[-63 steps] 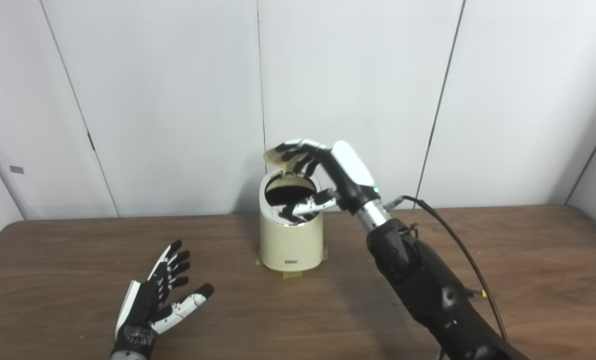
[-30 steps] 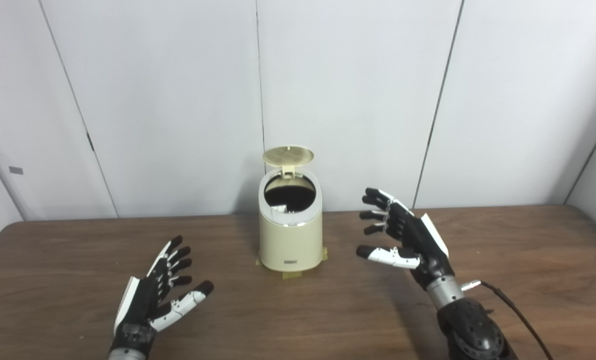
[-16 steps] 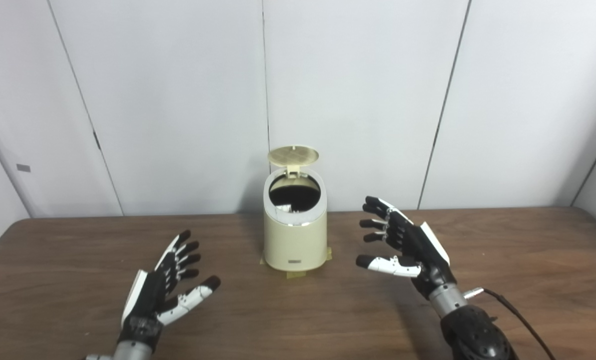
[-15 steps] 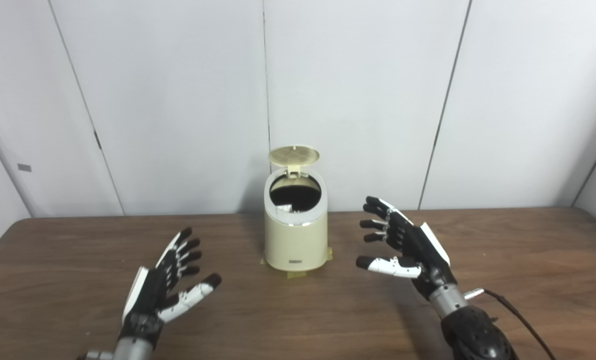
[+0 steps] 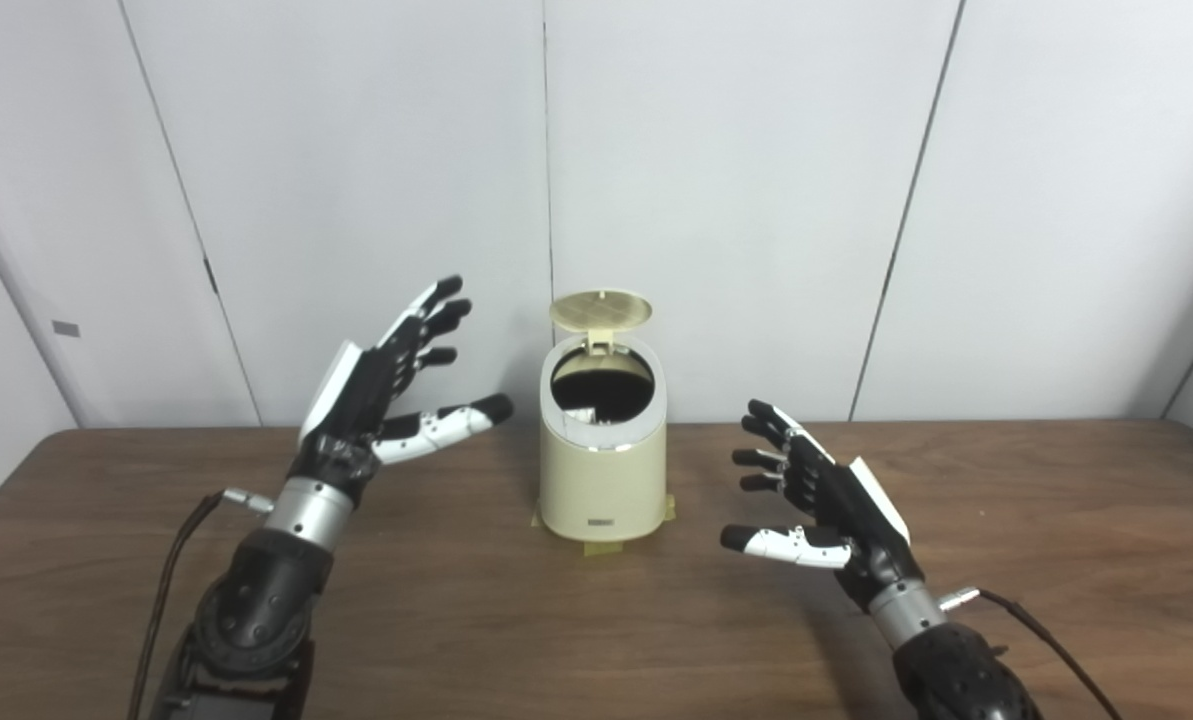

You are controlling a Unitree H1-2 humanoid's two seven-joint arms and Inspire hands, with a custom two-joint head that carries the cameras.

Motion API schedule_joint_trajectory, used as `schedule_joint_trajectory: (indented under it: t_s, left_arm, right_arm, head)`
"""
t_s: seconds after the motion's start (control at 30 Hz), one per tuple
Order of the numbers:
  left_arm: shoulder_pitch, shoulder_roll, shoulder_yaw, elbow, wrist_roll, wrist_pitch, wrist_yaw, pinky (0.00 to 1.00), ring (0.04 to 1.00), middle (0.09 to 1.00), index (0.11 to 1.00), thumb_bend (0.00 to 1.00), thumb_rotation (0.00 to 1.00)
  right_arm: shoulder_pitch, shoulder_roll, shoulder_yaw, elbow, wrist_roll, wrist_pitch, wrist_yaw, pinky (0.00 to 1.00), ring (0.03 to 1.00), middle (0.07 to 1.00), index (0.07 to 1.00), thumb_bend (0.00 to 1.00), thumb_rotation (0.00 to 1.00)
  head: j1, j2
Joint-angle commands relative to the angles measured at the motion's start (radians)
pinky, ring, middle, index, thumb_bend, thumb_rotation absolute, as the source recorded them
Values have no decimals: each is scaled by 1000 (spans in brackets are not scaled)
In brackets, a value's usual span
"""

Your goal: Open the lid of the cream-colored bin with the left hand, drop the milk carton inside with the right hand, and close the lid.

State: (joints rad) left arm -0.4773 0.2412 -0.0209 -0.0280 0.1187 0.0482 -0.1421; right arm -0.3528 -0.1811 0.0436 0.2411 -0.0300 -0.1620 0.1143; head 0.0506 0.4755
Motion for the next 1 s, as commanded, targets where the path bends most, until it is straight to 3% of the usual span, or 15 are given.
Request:
schedule_joint_trajectory:
  t_s: [0.0,0.2,0.47,0.6,0.77,0.97]
  left_arm:
    - [-91,12,-5,-14,11,16,-7,888,953,936,992,850,350]
    - [-196,15,-39,46,53,56,-24,873,951,938,983,885,355]
    - [-291,38,-126,151,176,23,-25,891,971,956,966,882,365]
    - [-295,34,-171,181,254,-17,-4,896,982,968,961,902,383]
    - [-291,34,-228,176,311,-21,-33,878,977,978,964,900,407]
    - [-309,54,-283,191,387,-47,-56,954,1000,976,952,883,418]
  right_arm:
    - [-52,4,-8,-36,-1,-15,-9,723,806,903,926,896,297]
    - [-54,1,-3,-30,-31,-30,-9,685,793,899,927,906,304]
    - [-60,6,-6,-23,-32,-39,-5,684,784,897,920,910,288]
    - [-58,11,-6,-37,-35,-16,-8,699,790,892,921,917,296]
    - [-54,15,-2,-24,-28,-37,-1,682,794,898,921,886,278]
    - [-49,23,-5,-32,-27,-33,-4,671,799,893,917,878,242]
  head:
    - [0,1]
    - [-1,-2]
    - [-3,-7]
    - [-9,-6]
    - [-15,-5]
    - [-20,-4]
